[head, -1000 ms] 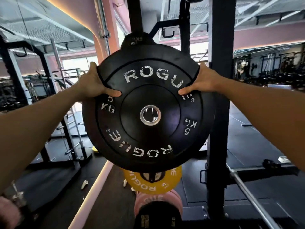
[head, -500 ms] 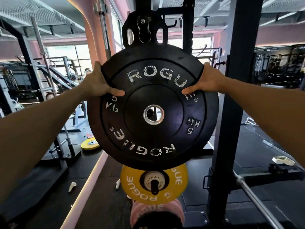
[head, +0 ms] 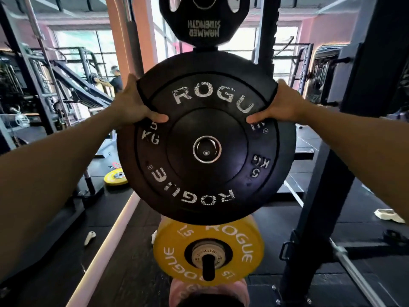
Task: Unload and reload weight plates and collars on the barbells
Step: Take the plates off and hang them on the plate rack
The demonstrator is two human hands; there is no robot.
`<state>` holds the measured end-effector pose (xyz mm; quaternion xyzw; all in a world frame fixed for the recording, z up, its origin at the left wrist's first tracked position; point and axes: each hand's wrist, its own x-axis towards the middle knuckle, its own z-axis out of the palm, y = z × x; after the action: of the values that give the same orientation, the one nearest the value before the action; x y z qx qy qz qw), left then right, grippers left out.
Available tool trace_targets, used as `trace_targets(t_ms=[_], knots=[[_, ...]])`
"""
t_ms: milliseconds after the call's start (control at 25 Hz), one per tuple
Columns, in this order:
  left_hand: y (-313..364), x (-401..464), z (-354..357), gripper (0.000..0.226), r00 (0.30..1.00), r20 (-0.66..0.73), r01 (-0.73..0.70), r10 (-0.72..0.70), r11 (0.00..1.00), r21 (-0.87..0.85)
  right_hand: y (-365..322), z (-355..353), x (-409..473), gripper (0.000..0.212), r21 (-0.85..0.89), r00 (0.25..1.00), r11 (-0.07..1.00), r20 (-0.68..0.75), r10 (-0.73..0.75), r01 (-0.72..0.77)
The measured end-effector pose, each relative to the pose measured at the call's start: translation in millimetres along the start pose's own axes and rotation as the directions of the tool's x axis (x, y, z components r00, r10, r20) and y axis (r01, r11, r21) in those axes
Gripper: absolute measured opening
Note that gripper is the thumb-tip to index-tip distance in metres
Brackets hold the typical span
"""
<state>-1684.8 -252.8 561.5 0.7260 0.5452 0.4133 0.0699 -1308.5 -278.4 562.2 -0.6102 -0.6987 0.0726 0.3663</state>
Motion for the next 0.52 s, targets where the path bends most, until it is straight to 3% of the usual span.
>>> trace_targets(t_ms=[160, 520], knots=[[-17, 29, 23, 0.107, 0.996, -0.086, -0.002, 0.004, 1.000, 0.025, 17, 20, 32, 0.113, 0.009, 0.989, 1.000, -0.146, 0.011, -0.009], [-52, 111, 73, 0.104, 0.988, -0.156, -0.019, 0.017, 1.000, -0.010, 55, 59, 118, 0.103, -0.006, 0.970, 1.000, -0.244, -0.004, 0.003]])
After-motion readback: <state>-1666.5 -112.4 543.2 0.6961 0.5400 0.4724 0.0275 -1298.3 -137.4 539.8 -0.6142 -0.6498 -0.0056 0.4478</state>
